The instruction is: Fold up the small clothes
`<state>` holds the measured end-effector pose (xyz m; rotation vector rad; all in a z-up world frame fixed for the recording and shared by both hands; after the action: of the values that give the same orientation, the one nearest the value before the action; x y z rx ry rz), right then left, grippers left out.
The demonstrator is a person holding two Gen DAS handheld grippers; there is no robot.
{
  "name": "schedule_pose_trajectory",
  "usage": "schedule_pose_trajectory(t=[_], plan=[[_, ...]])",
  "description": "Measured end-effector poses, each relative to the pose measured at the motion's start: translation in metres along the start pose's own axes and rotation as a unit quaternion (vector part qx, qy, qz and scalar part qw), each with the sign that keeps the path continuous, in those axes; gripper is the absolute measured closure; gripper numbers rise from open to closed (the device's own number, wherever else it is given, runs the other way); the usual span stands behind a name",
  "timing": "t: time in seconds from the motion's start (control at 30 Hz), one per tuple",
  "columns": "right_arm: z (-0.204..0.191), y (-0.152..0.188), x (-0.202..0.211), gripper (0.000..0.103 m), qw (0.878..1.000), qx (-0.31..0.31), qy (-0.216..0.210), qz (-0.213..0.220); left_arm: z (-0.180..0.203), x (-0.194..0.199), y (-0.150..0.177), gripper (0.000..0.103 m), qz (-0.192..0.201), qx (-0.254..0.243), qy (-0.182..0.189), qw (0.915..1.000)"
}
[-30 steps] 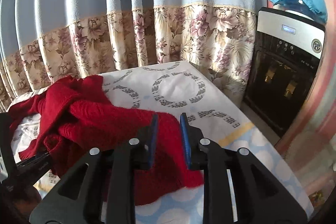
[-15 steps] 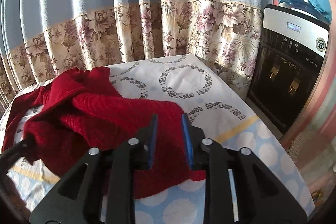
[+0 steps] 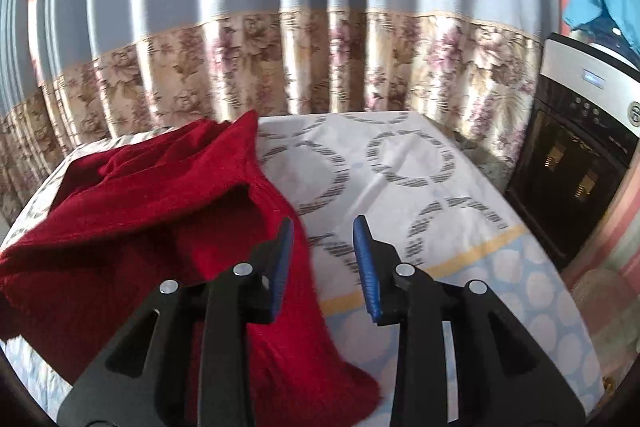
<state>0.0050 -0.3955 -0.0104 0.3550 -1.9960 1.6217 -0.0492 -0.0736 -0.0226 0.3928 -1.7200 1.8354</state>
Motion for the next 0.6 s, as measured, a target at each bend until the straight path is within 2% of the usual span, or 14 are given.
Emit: schedule_pose_trajectory(t=[0.1, 0.17, 0.27, 0.3, 0.33, 0.37, 0.4, 0.5, 0.57, 0.6], plan=[[-0.017, 0.004, -0.004, 0.067, 1.0, 0.011, -0.016, -0.007, -0.007, 0.013, 0.012, 0.086, -0.009, -0.008, 0.003, 0.9999], [-0.028, 0.005, -0.005, 0.059, 0.999, 0.018, -0.025, -0.01, -0.009, 0.008, 0.022, 0.083, -0.032, -0.019, 0.005, 0.9993], [-0.048, 0.004, -0.002, 0.052, 0.999, 0.03, -0.039, -0.007, -0.024, 0.005, 0.027, 0.078, -0.042, 0.003, -0.016, 0.999], [-0.054, 0.004, 0.0, 0.051, 0.999, 0.032, -0.042, -0.006, -0.029, 0.008, 0.024, 0.073, -0.034, 0.005, -0.028, 0.999], [-0.06, 0.005, 0.001, 0.049, 0.998, 0.035, -0.044, -0.004, -0.036, 0.013, 0.019, 0.057, -0.019, 0.009, -0.044, 0.9988], [-0.065, 0.005, 0.003, 0.046, 0.998, 0.036, -0.044, -0.001, -0.041, 0.017, 0.015, 0.036, -0.004, 0.013, -0.056, 0.9983], [-0.073, 0.006, 0.005, 0.044, 0.998, 0.036, -0.042, 0.001, -0.049, 0.021, 0.01, 0.031, 0.013, 0.017, -0.077, 0.9968], [-0.101, 0.015, 0.009, 0.035, 0.998, 0.042, -0.047, 0.002, -0.065, 0.02, 0.006, 0.031, 0.02, 0.025, -0.096, 0.9948], [-0.126, 0.024, 0.013, 0.02, 0.997, 0.048, -0.053, 0.001, -0.079, 0.015, 0.007, 0.031, 0.015, 0.034, -0.108, 0.9934], [-0.139, 0.029, 0.014, 0.016, 0.997, 0.056, -0.061, -0.002, -0.085, 0.014, 0.009, 0.031, 0.013, 0.038, -0.113, 0.9928]])
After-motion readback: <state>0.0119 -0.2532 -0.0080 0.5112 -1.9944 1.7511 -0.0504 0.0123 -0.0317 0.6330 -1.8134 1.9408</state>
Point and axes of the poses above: each gripper's, at about its wrist camera, not at the fingertips, and x roughly against the way its jaws point, z to its right, y to its underside, the point moved 7 cm from there along -x, roughly the way its jaws point, and after that the axes turned 7 degrees about -x, right-handed, at the moved point
